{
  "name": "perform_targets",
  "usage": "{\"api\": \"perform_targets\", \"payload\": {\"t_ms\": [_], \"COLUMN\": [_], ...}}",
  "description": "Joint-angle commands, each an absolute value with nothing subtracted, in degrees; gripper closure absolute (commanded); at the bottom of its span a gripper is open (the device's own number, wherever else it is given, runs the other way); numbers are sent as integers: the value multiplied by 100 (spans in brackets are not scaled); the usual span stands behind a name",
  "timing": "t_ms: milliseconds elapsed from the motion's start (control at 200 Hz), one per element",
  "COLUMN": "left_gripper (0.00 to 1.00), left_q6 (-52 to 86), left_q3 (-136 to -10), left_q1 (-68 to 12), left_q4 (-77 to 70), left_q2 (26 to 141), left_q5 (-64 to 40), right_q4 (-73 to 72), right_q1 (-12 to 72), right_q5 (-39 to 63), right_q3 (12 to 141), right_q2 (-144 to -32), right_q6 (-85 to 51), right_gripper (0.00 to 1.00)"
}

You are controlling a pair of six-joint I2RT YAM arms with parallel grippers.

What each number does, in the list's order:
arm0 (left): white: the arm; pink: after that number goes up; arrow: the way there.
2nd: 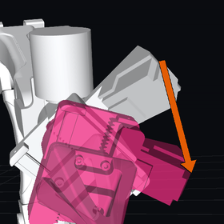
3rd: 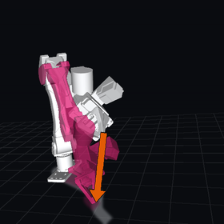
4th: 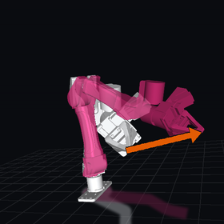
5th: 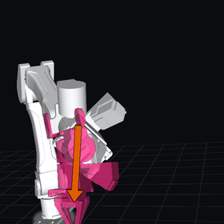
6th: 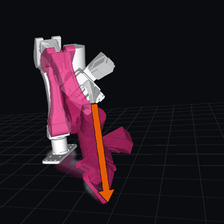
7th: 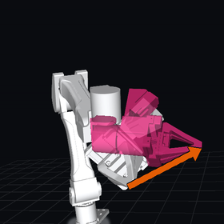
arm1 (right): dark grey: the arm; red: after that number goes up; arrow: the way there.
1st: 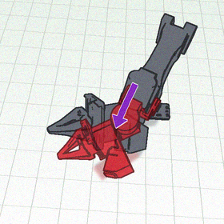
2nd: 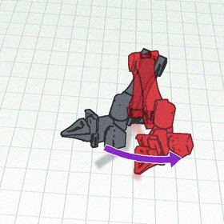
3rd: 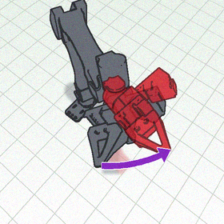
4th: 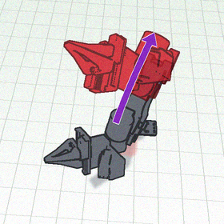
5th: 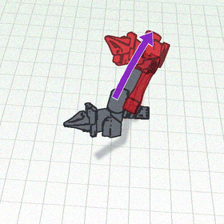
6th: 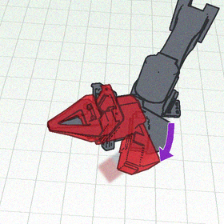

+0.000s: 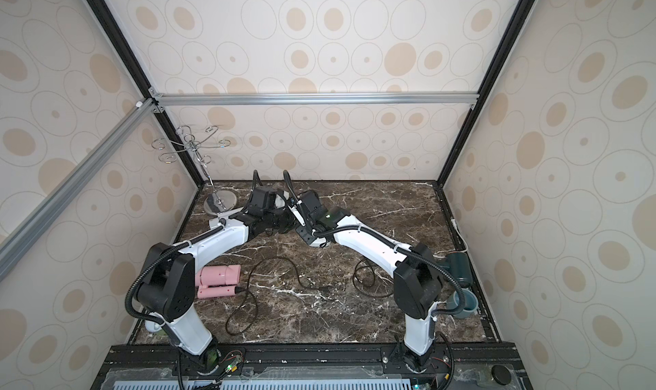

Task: Charge the blow dryers
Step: Pick up the plug from the center of the board.

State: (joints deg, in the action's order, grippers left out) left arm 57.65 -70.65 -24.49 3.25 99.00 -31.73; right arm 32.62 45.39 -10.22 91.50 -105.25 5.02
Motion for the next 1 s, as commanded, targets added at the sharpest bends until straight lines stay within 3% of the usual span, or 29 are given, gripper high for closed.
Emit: {"api": "perform_targets", "payload": {"t_ms": [0, 330, 545, 890, 996], "left_gripper": [100, 100, 100, 100, 100], "left_q6": [5814, 5984, 6074, 6001, 5918], "left_q3": [-7323, -7174, -7171, -7233, -7333], "left_q1": [-2498, -2496, -2496, -2496, -2490], "left_q4": [0, -200, -290, -50, 16], "left_q2": [9782, 9746, 9747, 9709, 9773], "left_q5": [-3332, -3347, -3544, -3657, -3765], "right_q4": [3484, 2413, 2271, 2228, 2250], "right_q1": [4562, 4561, 4557, 4535, 4498], "right_q5": [-906, -739, -1104, -1313, -1084], "right_q3": [8694, 7877, 7865, 7969, 7946], "right_q2": [-10403, -9730, -9924, -10048, -9973], "right_q6": [486, 400, 446, 668, 653], "right_gripper": [46, 45, 52, 85, 90]}}
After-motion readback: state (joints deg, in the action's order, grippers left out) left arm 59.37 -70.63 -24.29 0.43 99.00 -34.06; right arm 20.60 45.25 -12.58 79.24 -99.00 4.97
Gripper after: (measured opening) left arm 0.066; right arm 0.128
